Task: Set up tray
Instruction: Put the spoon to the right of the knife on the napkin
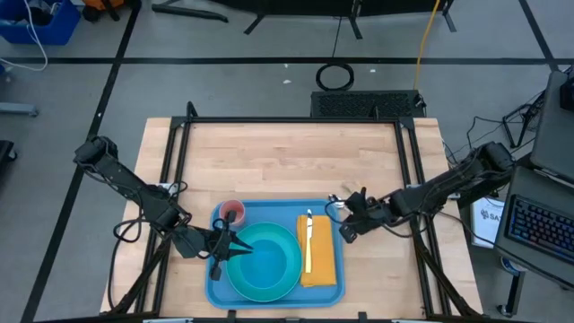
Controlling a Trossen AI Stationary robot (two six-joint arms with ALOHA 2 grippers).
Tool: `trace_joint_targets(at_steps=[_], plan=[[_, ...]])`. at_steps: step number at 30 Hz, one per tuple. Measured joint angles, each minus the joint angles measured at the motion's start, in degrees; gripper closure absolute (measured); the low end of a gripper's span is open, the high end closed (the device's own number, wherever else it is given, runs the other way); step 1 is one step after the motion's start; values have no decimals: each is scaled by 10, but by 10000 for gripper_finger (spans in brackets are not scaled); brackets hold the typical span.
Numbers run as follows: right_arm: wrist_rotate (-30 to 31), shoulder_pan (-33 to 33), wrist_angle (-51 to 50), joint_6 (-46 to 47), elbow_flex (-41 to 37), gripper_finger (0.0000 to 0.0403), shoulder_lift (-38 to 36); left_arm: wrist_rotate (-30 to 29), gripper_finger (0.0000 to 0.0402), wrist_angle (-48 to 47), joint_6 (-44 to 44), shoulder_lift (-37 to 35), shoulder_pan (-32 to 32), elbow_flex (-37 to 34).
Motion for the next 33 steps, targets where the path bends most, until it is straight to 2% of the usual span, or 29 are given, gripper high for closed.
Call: trace_joint_targets(at_steps=[4,7,14,18,24,33], plan=[[-10,-8,-7,-35,0,396,10,0,360,0,1,0,0,0],[-13,-17,-12,-60,0,381,19,0,360,0,1,0,0,0],[-13,-20,9,-135,0,300,29,0,360,-2,0,0,0,0],[-12,-21,-10,-121,1,267,28,0,360,-3,0,0,0,0],[-11,-21,-68,-102,0,272,29,0,360,-4,0,0,0,0],[-13,-21,-102,-101,0,276,38,0,360,-3,0,0,0,0]])
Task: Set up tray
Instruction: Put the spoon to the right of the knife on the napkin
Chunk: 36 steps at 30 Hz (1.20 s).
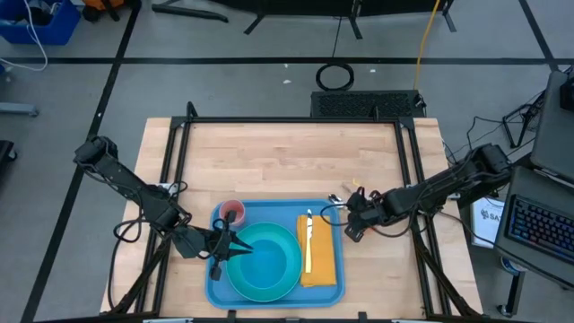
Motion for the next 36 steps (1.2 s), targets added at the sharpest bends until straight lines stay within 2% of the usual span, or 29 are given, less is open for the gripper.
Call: trace_joint_targets(at_steps=[6,17,23,36], plan=[[-27,0,0,12,0,276,28,0,360,0,0,0,0,0],[-26,0,-1,10,0,276,55,0,360,0,0,0,0,0],[20,-2,4,-20,0,276,42,0,360,0,0,0,0,0],[33,-39,-10,-43,0,276,43,0,360,-1,2,0,0,0]])
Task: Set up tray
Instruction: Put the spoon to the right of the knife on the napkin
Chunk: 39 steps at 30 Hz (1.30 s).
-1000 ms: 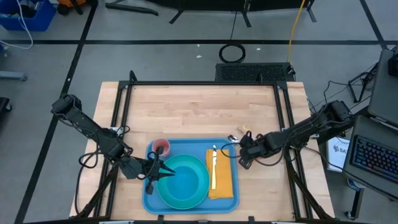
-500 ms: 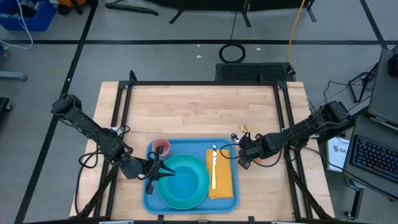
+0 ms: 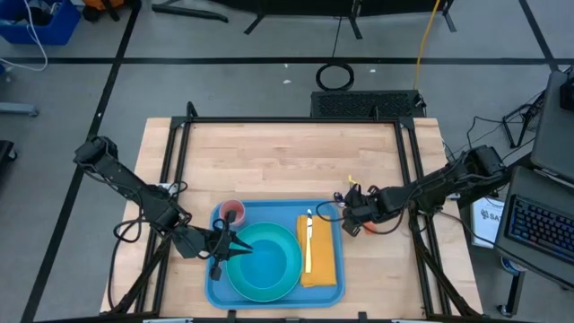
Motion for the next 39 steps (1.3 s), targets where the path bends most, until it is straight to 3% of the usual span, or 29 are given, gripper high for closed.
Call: trace_joint_targets(at_steps=[6,14,23,39], plan=[[-45,-21,25,1,-26,276,1,0,360,-1,-1,0,0,0],[-57,-28,66,11,-53,283,-2,0,360,-1,-1,0,0,0],[-72,-28,70,10,-56,390,-21,0,360,-4,-1,0,0,0],[-65,-27,70,57,-56,400,-37,0,360,-5,-2,0,0,0]])
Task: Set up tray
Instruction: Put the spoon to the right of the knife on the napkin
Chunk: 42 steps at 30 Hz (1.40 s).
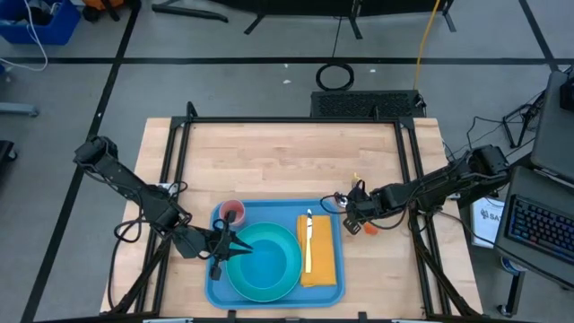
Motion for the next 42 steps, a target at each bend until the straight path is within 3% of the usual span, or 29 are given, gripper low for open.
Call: trace_joint_targets(at_steps=[10,18,33,42], plan=[[20,22,40,104,1,402,-52,0,360,-5,-1,0,0,0],[41,69,193,183,1,402,-47,0,360,-6,0,0,0,0],[79,138,429,323,2,401,107,0,360,-7,-2,0,0,0],[80,150,428,391,2,400,126,0,360,-7,-2,0,0,0]])
